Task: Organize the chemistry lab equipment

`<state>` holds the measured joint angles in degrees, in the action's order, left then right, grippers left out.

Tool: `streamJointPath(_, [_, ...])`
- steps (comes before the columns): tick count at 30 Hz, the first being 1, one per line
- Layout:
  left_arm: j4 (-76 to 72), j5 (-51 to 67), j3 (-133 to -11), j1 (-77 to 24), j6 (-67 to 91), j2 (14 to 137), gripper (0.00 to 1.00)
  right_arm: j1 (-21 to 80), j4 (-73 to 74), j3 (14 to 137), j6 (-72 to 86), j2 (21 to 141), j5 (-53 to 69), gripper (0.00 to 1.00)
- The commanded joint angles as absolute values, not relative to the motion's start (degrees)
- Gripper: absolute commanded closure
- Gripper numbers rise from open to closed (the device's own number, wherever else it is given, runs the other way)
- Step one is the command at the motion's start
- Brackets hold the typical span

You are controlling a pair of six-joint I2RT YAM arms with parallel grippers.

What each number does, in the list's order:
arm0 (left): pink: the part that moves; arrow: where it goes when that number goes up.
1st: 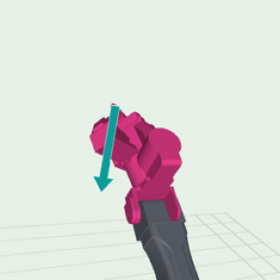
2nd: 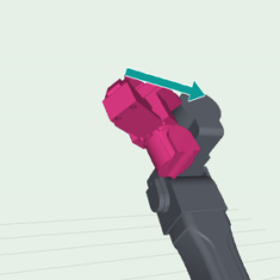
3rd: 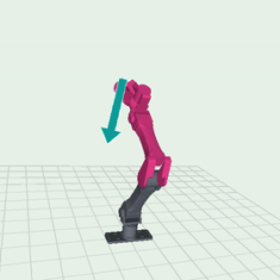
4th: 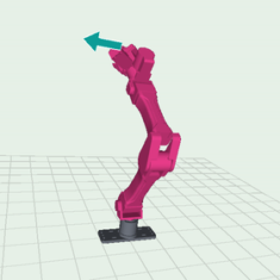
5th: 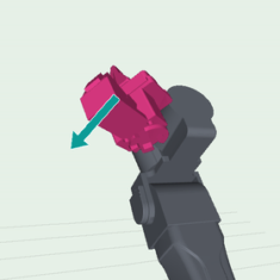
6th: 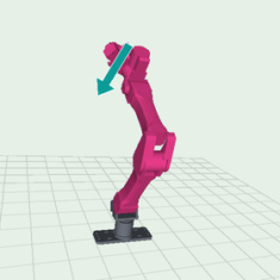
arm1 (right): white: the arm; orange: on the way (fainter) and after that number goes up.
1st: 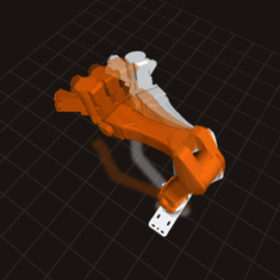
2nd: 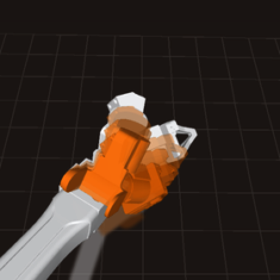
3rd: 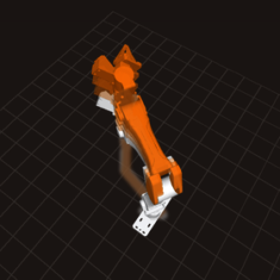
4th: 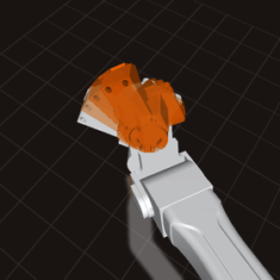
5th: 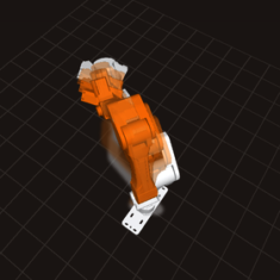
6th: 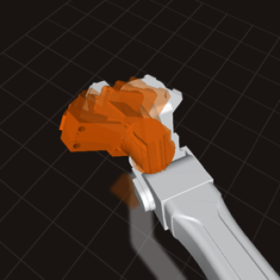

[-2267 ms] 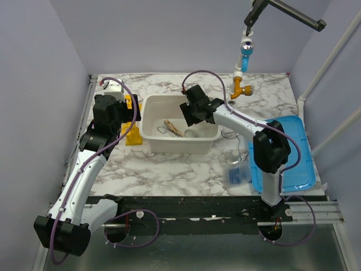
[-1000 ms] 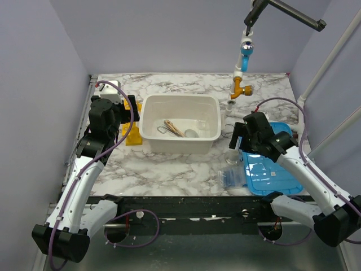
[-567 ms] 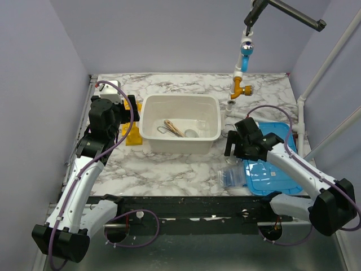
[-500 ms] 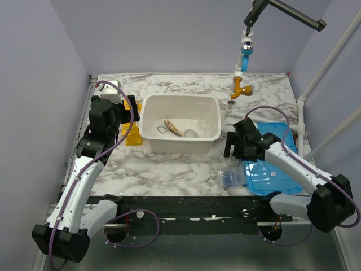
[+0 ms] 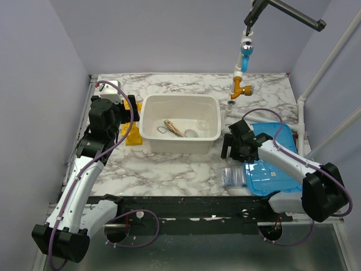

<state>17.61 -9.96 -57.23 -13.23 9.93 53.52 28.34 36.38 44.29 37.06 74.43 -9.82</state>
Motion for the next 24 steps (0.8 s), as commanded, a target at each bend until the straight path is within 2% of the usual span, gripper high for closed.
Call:
streamJointPath(1, [16.7, -8.9, -57.0, -13.0, 10.5, 52.9, 0.01, 30.0, 34.5, 43.7, 38.4, 76.8, -13.6, 0.06])
streamJointPath(6, [16.6, -9.3, -56.9, -13.1, 10.5, 52.6, 0.01, 31.8, 34.1, 44.0, 39.0, 80.4, -17.3, 0.06])
streamJointPath(11, [16.6, -9.3, -56.9, -13.0, 10.5, 52.5, 0.01, 32.7, 33.3, 43.4, 39.7, 82.9, -19.3, 0.12])
streamJointPath(13, [16.5, -9.3, -56.9, -13.0, 10.5, 52.4, 0.01, 32.8, 32.8, 42.8, 40.0, 82.9, -19.3, 0.19])
streamJointPath(14, [16.6, -9.3, -56.9, -13.1, 10.5, 52.4, 0.01, 32.8, 32.7, 42.7, 40.1, 82.6, -19.2, 0.27])
streamJointPath(17, [16.4, -9.3, -56.8, -13.0, 10.5, 52.5, 0.01, 32.7, 34.2, 43.7, 40.0, 80.9, -19.1, 0.41])
streamJointPath(24, [16.4, -9.2, -56.8, -13.0, 10.5, 52.4, 0.01, 32.7, 43.5, 50.2, 35.8, 74.4, -21.0, 0.54])
